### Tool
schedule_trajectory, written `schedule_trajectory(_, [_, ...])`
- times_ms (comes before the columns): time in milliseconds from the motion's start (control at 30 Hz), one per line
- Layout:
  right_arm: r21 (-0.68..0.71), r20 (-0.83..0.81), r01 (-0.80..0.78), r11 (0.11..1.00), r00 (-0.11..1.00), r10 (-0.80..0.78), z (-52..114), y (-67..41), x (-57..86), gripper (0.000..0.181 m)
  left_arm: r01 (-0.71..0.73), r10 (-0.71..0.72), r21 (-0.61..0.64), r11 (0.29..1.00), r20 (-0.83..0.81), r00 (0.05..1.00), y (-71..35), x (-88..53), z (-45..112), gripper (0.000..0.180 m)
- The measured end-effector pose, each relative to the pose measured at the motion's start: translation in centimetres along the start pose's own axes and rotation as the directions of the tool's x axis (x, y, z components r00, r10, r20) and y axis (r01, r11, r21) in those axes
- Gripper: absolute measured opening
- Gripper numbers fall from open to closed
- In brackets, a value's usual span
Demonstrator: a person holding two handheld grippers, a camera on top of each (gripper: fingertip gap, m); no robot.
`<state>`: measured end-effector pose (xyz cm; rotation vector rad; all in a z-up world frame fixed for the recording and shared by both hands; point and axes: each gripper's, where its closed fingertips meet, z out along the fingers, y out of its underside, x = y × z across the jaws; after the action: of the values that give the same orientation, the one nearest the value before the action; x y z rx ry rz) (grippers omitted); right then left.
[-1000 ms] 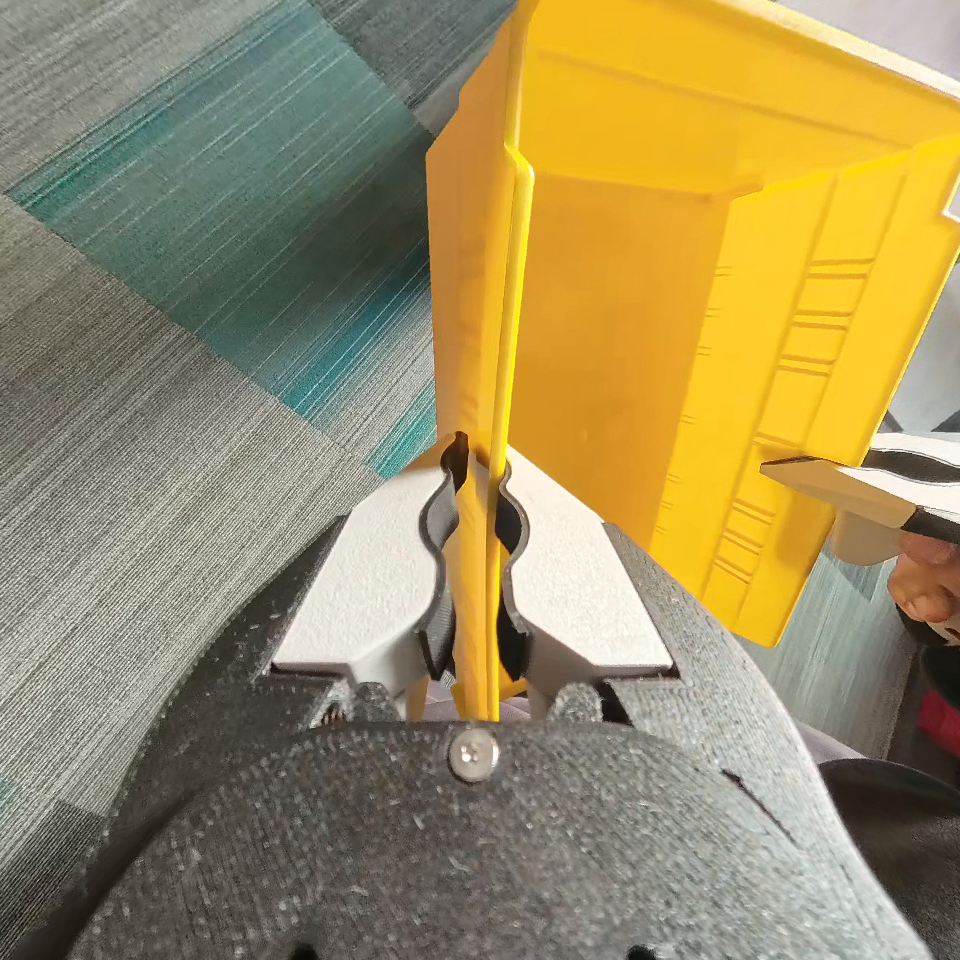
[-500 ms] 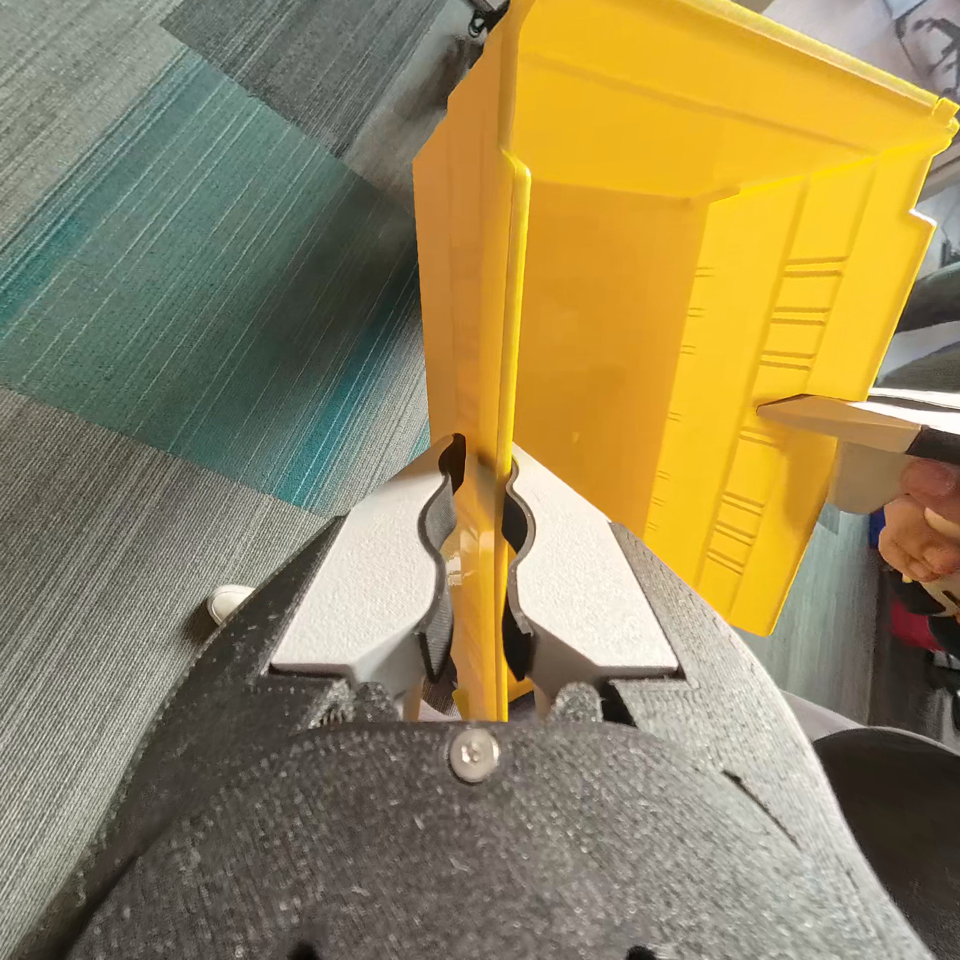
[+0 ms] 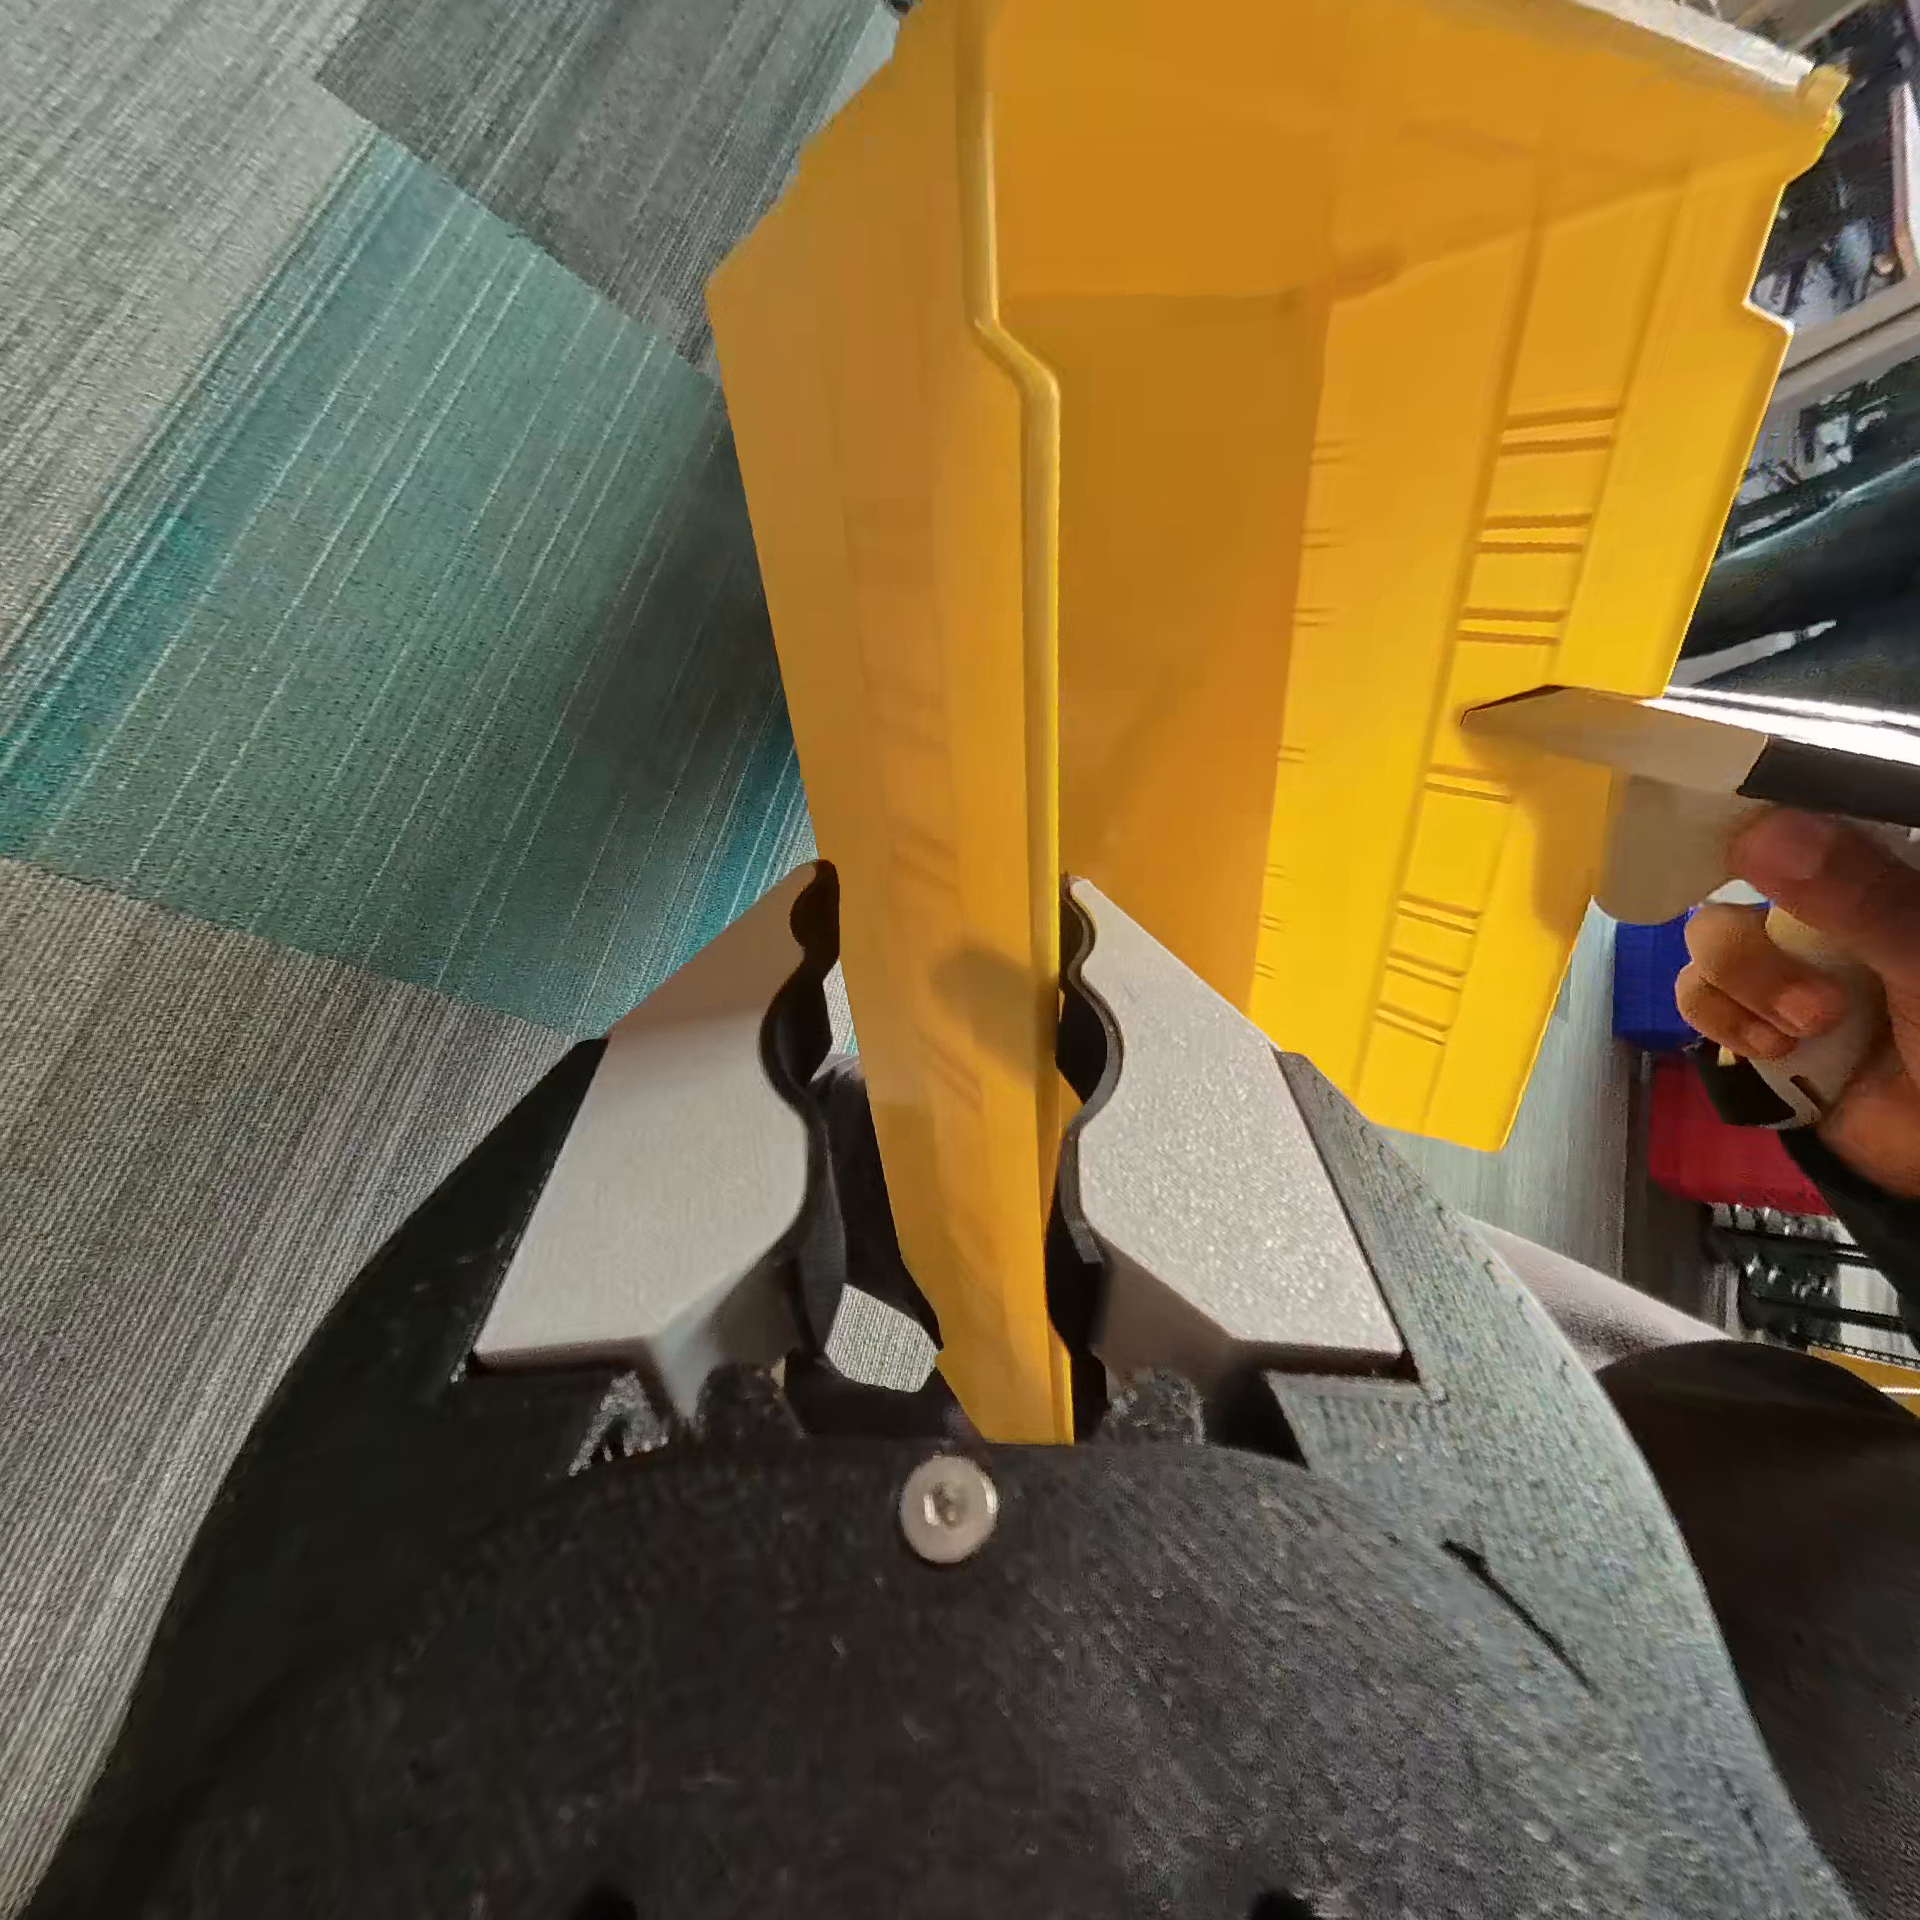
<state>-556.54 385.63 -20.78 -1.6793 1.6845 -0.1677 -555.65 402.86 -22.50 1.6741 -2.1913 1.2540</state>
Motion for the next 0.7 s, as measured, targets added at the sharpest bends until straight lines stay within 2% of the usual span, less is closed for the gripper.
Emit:
schedule_trajectory(67, [-0.018,0.020,0.069,0.997,0.997,-0.068,3.4,-2.7,-1.7,0.011,0.028,-0.028,-0.002,1.000,0.005,1.000,-1.7,-2.9,-0.2,0.026])
schedule_trajectory(267, [-0.054,0.164,0.278,0.959,0.950,-0.266,15.7,-11.6,-7.8,0.011,0.117,-0.134,0.101,0.988,0.190,0.973,-9.5,-13.7,-1.5,0.021])
schedule_trajectory(367, [-0.102,0.269,0.359,0.928,0.908,-0.322,21.1,-15.9,-11.2,0.012,0.206,-0.240,0.145,0.968,0.274,0.931,-13.7,-18.5,-3.0,0.020])
schedule_trajectory(500, [-0.108,0.372,0.500,0.859,0.822,-0.432,26.2,-21.6,-14.7,0.012,0.209,-0.279,0.225,0.952,0.349,0.895,-20.0,-22.9,-4.8,0.019])
schedule_trajectory(700, [-0.099,0.430,0.568,0.817,0.765,-0.479,31.9,-28.3,-18.1,0.013,0.230,-0.328,0.272,0.934,0.399,0.856,-26.2,-28.5,-5.2,0.016])
